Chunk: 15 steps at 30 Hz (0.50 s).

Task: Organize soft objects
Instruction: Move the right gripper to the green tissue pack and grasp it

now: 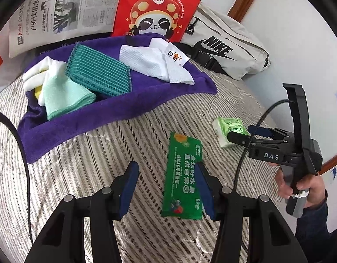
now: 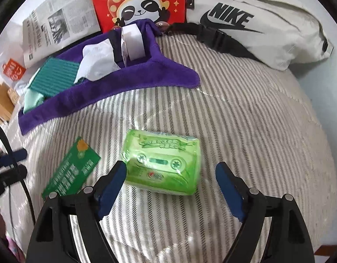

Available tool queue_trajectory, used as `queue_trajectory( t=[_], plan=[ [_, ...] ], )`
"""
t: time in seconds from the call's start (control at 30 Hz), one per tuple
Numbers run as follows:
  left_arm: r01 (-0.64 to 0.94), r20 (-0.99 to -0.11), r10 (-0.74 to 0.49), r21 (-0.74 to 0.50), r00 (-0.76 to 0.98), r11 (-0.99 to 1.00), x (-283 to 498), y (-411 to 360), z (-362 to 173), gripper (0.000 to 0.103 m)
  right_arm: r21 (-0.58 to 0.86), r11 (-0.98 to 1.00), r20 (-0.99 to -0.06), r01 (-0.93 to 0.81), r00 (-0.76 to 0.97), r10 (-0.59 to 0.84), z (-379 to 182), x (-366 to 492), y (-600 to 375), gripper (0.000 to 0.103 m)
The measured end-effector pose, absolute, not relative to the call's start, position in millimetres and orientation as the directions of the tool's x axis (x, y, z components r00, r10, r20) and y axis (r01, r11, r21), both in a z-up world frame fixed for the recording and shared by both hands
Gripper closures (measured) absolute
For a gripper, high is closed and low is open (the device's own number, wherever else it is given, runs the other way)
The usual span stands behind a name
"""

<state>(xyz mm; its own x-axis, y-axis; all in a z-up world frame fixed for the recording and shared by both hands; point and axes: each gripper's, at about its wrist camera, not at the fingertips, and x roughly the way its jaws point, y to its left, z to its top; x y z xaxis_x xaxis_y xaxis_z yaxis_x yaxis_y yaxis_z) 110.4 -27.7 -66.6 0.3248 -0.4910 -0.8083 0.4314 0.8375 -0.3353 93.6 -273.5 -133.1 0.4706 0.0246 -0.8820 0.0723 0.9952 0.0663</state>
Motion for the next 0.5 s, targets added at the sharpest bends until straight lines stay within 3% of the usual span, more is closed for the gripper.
queue_trajectory(
  t=[0.13, 0.4, 0.47, 0.5],
  plan=[
    [0.438, -0.814, -0.484, -0.325, 0.322, 0.838, 111, -31, -67, 0.053, 0.11, 0.989, -0.882, 0.097, 0.468, 0.053, -137, 104, -270, 0.02],
    [0.42, -0.818, -0.469, -0.317, 0.333, 0.85, 111, -23, -66, 0.053, 0.048, 0.996, -0.871, 0.073, 0.49, 0.006, -151, 107, -255, 0.017],
    [0.417, -0.819, -0.467, -0.317, 0.333, 0.852, 111, -22, -67, 0.053, 0.013, 0.999, -0.861, 0.044, 0.509, -0.011, -153, 104, -251, 0.021],
    [0.416, -0.819, -0.468, -0.318, 0.332, 0.852, 111, -22, -68, 0.053, -0.003, 1.0, -0.855, 0.028, 0.518, -0.017, -153, 102, -249, 0.034]
  ],
)
